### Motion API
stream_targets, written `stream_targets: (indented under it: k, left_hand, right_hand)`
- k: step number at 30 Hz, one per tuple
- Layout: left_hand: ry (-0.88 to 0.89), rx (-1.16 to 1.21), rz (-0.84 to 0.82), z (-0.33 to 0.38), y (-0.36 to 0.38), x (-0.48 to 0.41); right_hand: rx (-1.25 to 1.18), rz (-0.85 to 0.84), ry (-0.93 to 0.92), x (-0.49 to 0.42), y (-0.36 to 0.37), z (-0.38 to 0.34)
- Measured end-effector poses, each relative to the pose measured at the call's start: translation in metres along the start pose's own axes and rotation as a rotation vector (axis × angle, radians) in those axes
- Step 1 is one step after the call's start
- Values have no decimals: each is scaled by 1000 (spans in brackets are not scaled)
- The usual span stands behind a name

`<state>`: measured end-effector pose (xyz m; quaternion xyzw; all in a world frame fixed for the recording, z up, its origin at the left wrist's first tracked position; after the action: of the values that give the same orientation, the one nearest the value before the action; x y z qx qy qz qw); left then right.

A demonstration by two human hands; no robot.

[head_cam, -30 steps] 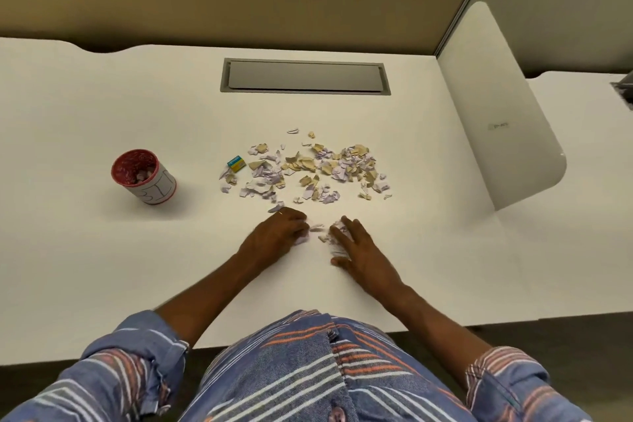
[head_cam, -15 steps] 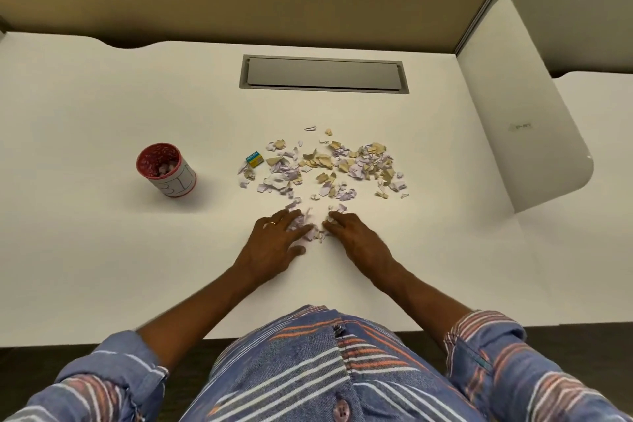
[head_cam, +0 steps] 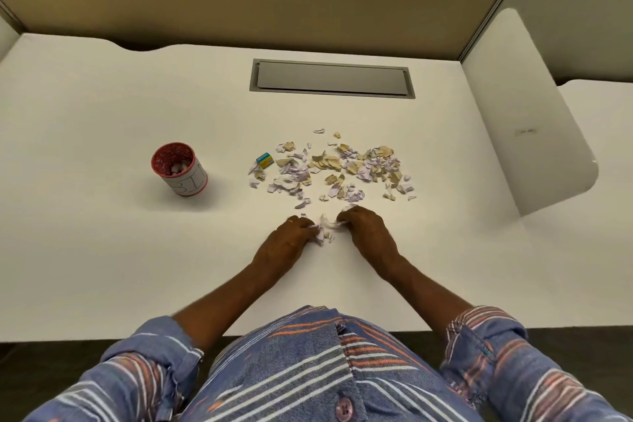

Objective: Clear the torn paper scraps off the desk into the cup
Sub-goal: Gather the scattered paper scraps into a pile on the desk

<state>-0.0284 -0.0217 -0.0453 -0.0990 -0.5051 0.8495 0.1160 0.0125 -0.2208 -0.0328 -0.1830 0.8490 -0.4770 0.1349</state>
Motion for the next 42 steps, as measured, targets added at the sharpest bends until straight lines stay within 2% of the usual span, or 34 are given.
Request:
stream_targets:
  k: [4,10,14,18,24,29,36,42]
  left_hand:
    - [-53,129,140,-3,-15,2]
    - [-198,276,255,-16,-38,1]
    - [-292,482,349,-28,-59,5]
    - [-406,635,392,-50,-80,17]
    - [-513,729,537,-90,-125,35]
    - [-595,560,651,-133,-174,47]
    - [-619,325,488,-171,-203,33]
    - [-623,258,414,-183,-203,25]
  right_hand:
    - [-131,77,103,-7,-8,-6]
    - [-404,109,275,-20,-9,-20]
    - [-822,103,490,-29,0,-34]
    - [-1026,73,538,-43,9,-58]
    - [-1068,-7,460,-75,20,-106]
    - [-1098,-48,355,-113,29,-154]
    - [-1014,-82,268,-156,38,-210]
    - [-960,-70,288,-178,43,-233]
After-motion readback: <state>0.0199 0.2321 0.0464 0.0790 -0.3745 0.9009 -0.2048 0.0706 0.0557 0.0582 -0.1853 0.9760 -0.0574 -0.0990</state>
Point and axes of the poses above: each hand's wrist, its own x-axis away from the middle knuckle, its own y-axis out of the palm, z = x × y, the point moved 2 cm from there along -x, towards the middle knuckle, and after that the axes turned 5 degrees about -y, right-handed, at the moved point
